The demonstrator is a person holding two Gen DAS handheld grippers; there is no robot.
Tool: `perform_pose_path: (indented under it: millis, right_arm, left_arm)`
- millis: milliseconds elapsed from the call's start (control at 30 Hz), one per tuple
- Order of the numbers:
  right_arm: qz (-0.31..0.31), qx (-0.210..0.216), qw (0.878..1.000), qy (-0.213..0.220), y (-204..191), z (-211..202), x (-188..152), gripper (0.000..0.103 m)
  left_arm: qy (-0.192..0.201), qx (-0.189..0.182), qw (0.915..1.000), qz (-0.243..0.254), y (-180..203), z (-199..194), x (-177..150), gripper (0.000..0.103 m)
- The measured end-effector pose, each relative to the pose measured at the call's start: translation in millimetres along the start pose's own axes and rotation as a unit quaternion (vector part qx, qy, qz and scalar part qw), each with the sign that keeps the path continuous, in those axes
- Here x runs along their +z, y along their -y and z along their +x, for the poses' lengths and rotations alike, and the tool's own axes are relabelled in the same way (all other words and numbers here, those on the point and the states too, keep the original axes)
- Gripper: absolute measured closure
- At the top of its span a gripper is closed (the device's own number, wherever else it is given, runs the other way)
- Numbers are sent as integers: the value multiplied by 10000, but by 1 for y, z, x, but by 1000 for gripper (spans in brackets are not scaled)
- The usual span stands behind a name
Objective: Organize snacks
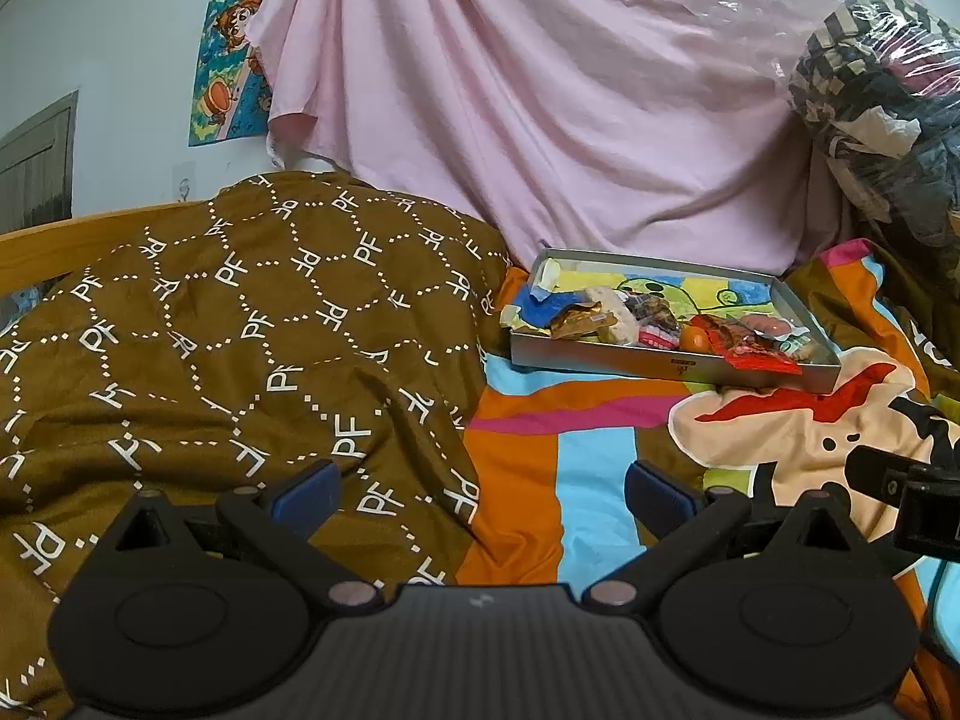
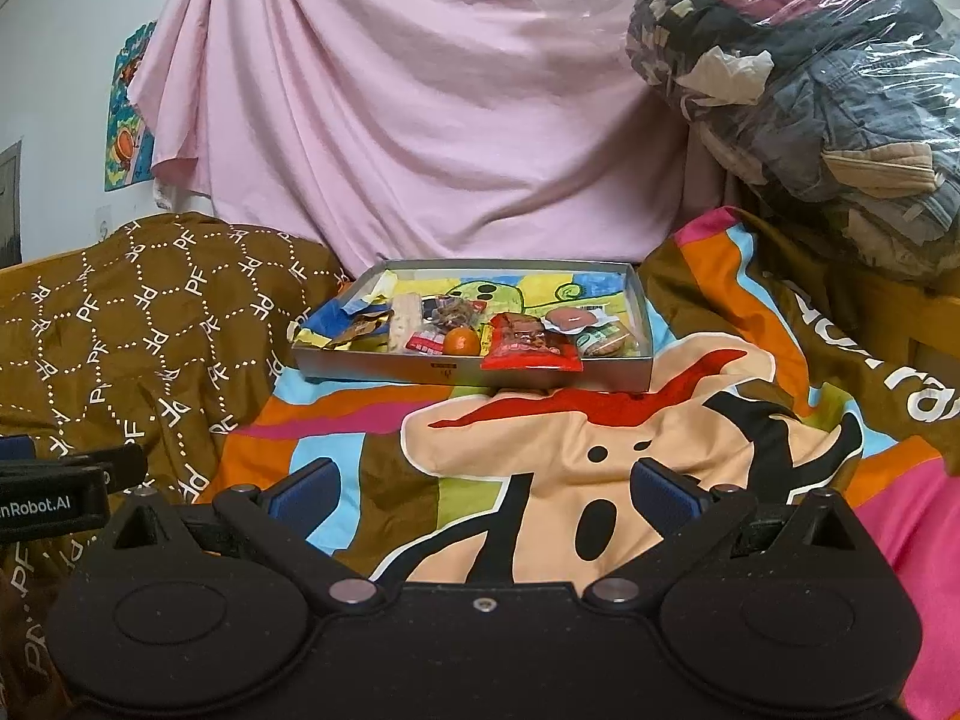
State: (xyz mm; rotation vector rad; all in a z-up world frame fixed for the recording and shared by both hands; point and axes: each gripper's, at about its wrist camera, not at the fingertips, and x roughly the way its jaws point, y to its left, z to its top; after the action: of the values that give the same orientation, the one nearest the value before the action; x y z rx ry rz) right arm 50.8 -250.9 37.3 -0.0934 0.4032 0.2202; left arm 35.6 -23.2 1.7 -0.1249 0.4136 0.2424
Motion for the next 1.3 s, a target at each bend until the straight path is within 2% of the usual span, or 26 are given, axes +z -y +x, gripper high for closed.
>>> perform_pose_path:
  millis: [1300]
  right_arm:
    - [-48,27,10000,-44,-1,2,-1,1]
  left_arm:
    - [-16,12,10000,-29,-1,0,0,0]
